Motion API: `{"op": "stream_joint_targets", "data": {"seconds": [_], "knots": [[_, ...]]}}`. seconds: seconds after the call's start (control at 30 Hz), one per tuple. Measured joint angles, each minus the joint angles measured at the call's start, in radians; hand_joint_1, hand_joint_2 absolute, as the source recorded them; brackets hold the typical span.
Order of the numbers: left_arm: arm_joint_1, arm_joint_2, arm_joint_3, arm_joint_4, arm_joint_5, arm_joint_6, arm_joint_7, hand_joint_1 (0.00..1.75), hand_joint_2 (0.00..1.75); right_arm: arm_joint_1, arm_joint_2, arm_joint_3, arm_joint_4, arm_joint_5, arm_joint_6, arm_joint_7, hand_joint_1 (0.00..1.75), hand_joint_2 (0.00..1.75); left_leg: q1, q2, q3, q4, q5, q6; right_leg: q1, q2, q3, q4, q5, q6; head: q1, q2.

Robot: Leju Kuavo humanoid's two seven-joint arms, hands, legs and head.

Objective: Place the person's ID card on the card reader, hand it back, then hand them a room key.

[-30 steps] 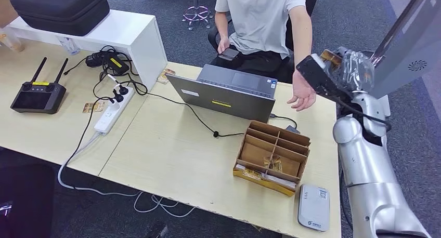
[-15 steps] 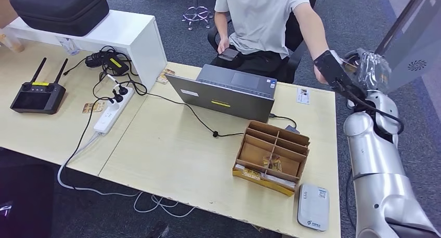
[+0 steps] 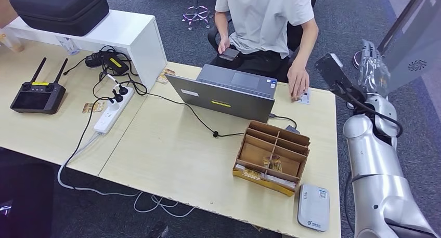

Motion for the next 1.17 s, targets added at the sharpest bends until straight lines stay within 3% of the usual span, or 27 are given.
{"op": "stream_joint_targets", "data": {"seconds": [0.17, 0.33, 0.47, 0.63, 0.87, 1.0, 1.17], "knots": [[0.0, 0.0, 0.0, 0.0, 0.007, 0.001, 0.001, 0.0, 1.75, 0.009, -0.021, -0.028, 0.004, 0.006, -0.015, 0.017, 0.0, 1.75, 0.0, 0.0, 0.0, 0.0, 0.0, 0.0, 0.0, 0.0, -0.001, 0.0, 0.0, 0.0, 0.0, 0.0], [0.004, 0.001, 0.0, 0.0, 0.035, 0.018, 0.016, 0.0, 1.75, 0.055, -0.118, -0.138, 0.014, -0.112, -0.025, -0.017, 0.0, 1.75, 0.0, -0.009, -0.001, 0.001, 0.0, 0.0, 0.0, -0.008, 0.002, -0.002, -0.001, 0.001, 0.0, 0.0], [0.008, 0.004, 0.002, 0.001, 0.058, 0.028, 0.022, 0.0, 0.0, 0.141, -0.227, -0.299, 0.025, -0.243, -0.031, -0.091, 0.0, 1.75, 0.0, -0.012, -0.001, 0.001, -0.001, 0.002, 0.0, -0.011, 0.004, -0.004, -0.001, 0.002, 0.0, 0.0], [0.012, 0.006, 0.008, 0.001, 0.074, 0.038, 0.022, 0.0, 0.0, 0.272, -0.34, -0.498, 0.077, -0.305, -0.054, -0.182, 0.0, 1.75, -0.001, -0.012, -0.002, 0.001, -0.004, 0.005, -0.001, -0.011, 0.004, -0.005, -0.003, 0.004, 0.0, 0.0], [0.009, 0.008, 0.013, 0.001, 0.076, 0.039, 0.022, 0.0, 0.0, 0.32, -0.384, -0.603, 0.115, -0.292, -0.062, -0.176, 0.0, 1.75, -0.001, -0.004, -0.001, 0.001, -0.004, 0.004, 0.0, -0.004, 0.001, -0.003, -0.002, 0.004, -0.001, 0.0], [0.009, 0.008, 0.014, 0.001, 0.082, 0.047, 0.033, 0.0, 1.75, 0.367, -0.404, -0.656, 0.138, -0.321, -0.069, -0.169, 0.0, 1.75, 0.0, -0.008, 0.0, 0.001, -0.004, 0.003, 0.001, -0.008, 0.003, -0.003, -0.003, 0.004, 0.0, 0.0], [0.012, 0.005, 0.027, 0.001, 0.094, 0.062, 0.047, 0.0, 1.75, 0.503, -0.422, -0.754, 0.227, -0.346, -0.101, -0.208, 0.0, 1.75, 0.001, -0.013, -0.001, 0.0, -0.004, 0.004, 0.001, -0.012, 0.005, -0.003, -0.006, 0.005, 0.0, 0.0]]}}
